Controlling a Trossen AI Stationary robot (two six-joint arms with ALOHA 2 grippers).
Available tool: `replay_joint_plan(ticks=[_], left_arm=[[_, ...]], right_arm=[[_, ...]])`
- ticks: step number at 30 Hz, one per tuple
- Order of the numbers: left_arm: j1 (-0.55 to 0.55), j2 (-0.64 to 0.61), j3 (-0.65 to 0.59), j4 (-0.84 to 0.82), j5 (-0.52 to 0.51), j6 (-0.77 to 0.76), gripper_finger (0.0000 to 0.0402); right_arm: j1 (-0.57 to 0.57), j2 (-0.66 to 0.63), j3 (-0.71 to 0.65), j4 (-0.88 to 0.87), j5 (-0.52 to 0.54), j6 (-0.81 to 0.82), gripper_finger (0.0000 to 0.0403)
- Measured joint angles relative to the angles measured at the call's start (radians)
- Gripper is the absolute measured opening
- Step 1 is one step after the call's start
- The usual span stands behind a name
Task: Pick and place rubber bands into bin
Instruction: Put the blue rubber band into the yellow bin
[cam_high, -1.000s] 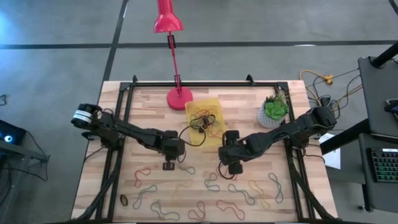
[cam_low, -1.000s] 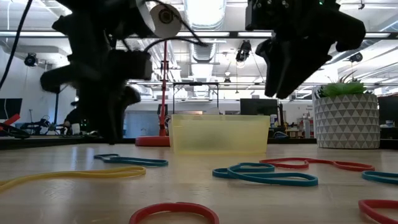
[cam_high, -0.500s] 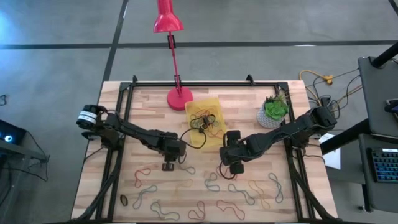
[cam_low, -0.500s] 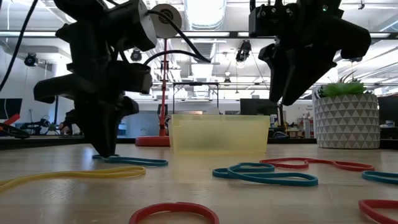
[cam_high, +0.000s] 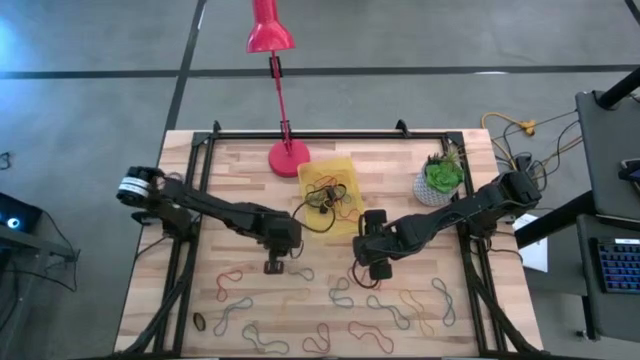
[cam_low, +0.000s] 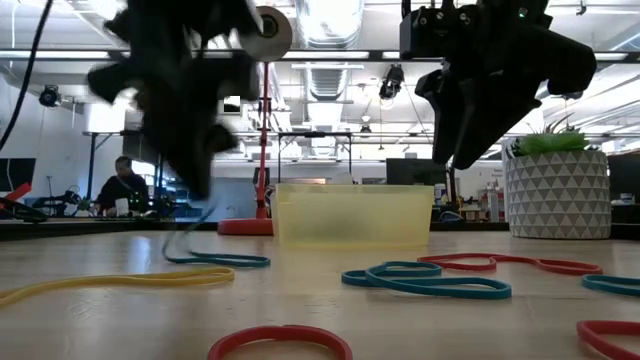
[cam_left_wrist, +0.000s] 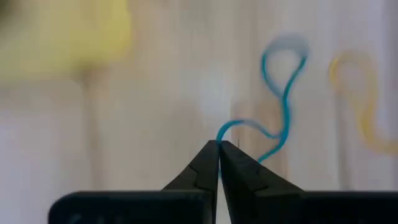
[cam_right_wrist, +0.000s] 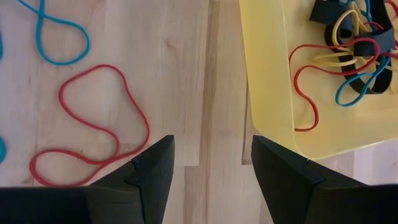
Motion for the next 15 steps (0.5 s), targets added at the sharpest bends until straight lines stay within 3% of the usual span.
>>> replay_joint_plan(ticks=[8,15], left_arm=[[0.000,-0.102,0.166,-0.075,-0.162,0.039,0.0000],[0.073,-0.078,0.403,-0.059,-0.418,0.260,0.0000]], right_arm=[[0.000,0.000,0.000,0.000,0.000,0.003,0.0201],[0.002,-0.004,0.000,-0.025,-0.001,0.040,0.0201]])
